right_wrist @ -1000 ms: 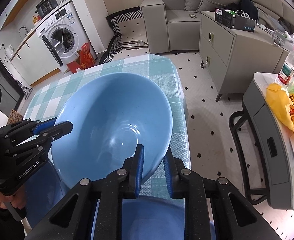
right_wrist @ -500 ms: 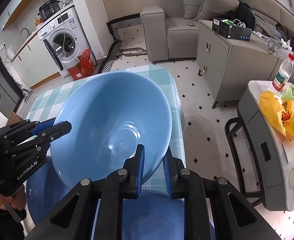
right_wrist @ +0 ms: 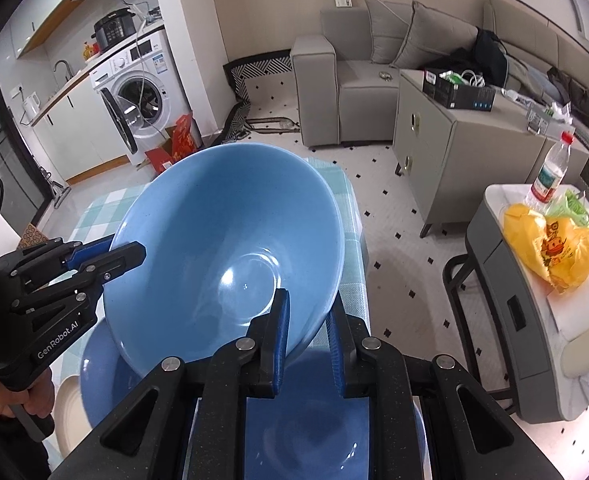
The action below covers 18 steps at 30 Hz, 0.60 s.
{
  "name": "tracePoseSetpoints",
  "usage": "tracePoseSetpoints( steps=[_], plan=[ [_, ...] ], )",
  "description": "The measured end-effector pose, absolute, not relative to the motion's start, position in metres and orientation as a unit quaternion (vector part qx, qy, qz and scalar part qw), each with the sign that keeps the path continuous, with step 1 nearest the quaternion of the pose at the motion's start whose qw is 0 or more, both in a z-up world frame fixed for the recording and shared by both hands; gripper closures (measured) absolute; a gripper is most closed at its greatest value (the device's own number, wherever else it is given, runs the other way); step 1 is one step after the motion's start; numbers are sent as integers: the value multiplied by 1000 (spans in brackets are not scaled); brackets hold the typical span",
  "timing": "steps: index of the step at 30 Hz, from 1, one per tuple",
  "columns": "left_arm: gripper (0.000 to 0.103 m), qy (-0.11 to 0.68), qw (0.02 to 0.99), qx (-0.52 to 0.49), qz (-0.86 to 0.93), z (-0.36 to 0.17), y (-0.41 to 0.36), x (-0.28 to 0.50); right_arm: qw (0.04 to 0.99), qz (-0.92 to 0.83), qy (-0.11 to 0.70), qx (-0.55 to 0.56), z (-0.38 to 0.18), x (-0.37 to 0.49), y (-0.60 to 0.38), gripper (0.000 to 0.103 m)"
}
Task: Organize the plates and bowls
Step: 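Lift and carry the blue bowl with the left tool while the right tool carries its bowl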
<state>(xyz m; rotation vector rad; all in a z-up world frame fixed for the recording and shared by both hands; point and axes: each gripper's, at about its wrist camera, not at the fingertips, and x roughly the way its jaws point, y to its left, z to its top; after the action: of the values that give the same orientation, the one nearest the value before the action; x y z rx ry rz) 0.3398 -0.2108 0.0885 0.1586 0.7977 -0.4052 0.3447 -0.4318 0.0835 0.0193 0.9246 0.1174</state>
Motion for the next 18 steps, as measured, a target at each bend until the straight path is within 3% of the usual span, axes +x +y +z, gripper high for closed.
tracePoseSetpoints(
  steps=[18],
  plan=[
    [88, 352, 913, 74, -191, 120, -187, 282, 907, 78, 413, 0, 125, 282, -412, 85]
  ],
)
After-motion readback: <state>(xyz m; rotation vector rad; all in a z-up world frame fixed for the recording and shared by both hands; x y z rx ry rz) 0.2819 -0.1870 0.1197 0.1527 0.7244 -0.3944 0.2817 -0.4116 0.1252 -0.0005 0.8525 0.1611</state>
